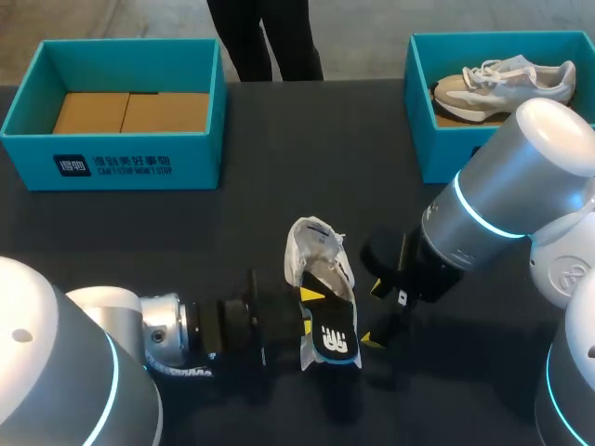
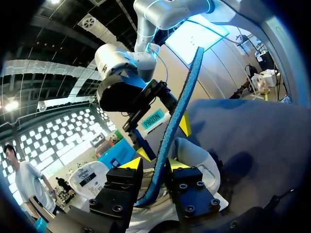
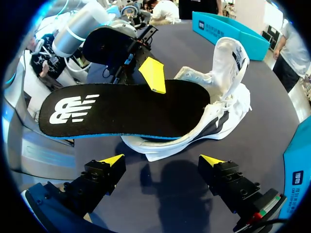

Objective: Take the shoe out of the shoebox, open the shoe tongue, remove and reinsert the insole, then place the shoe into the shoebox

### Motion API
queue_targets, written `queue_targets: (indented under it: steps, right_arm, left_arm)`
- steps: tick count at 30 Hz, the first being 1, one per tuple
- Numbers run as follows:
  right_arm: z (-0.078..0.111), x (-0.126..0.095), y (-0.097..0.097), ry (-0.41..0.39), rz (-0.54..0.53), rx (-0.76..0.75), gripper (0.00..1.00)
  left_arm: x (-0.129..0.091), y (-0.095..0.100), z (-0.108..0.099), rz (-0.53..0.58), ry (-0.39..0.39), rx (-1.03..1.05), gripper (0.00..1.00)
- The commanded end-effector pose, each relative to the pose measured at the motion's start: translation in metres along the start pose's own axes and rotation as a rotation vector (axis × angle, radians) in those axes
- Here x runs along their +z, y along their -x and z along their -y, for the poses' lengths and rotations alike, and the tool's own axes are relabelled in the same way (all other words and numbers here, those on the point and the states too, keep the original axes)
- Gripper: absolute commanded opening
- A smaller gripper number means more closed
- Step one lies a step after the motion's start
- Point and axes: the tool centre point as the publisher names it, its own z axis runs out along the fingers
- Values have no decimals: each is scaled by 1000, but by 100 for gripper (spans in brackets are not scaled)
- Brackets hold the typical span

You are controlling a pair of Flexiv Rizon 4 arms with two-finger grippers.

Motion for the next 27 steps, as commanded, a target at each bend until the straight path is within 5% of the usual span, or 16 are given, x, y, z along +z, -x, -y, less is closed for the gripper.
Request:
queue_targets:
  steps: [1, 27]
  right_arm:
    - [0, 0, -2, -2, 4, 1, 100]
    - [0, 0, -2, -2, 4, 1, 100]
  left_arm:
    - [-11, 0, 9, -12, 0, 5, 30]
    - [6, -7, 29, -169, 94, 31, 26]
